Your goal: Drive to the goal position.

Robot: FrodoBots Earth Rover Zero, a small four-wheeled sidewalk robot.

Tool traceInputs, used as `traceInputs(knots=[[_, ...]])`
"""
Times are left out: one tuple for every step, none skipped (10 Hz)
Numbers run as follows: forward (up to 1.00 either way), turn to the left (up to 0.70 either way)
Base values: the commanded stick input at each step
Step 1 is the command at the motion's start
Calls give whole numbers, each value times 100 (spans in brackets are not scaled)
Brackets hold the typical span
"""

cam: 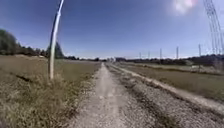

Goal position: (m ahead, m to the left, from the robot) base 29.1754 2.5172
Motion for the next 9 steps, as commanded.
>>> traceInputs(knots=[[70,-35],[70,-31],[70,-12],[70,0],[70,0],[70,-34],[70,-15],[70,0],[70,0]])
